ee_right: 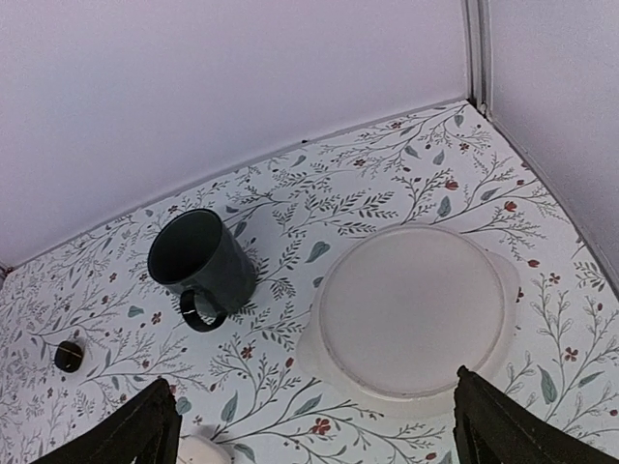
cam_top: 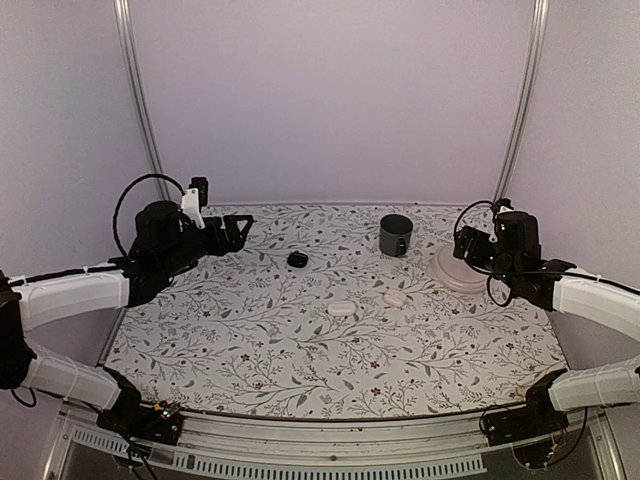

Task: Insert the wireless bluetooth earbuds into the charging case
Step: Reset both arms

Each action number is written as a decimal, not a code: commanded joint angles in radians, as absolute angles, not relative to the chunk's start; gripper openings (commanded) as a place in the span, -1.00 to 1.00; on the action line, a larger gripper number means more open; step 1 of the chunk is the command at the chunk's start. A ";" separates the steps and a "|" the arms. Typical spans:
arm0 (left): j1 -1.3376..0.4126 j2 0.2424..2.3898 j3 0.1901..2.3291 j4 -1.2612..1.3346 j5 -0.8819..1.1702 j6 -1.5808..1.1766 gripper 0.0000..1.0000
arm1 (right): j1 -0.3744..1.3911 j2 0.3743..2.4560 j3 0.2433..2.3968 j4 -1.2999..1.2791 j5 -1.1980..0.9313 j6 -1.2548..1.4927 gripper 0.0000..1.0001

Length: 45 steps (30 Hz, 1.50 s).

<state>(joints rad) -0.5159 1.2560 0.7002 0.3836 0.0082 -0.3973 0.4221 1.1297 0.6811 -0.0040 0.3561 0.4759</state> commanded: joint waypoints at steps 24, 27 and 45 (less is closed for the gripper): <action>-0.220 1.190 0.285 0.902 -0.434 -0.011 0.92 | 0.029 1.482 0.246 1.230 0.187 -0.010 0.98; -0.180 1.279 0.229 1.110 -0.447 0.050 0.92 | 0.032 1.533 0.200 1.369 0.199 -0.021 0.98; -0.091 1.566 0.201 1.425 -0.327 0.050 0.92 | 0.031 1.531 0.217 1.329 0.206 0.012 0.98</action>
<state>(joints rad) -0.1070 1.5719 0.1795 1.4334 -0.3294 0.0582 0.0360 1.5215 0.2161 1.2957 0.2211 0.0174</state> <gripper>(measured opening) 0.960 0.989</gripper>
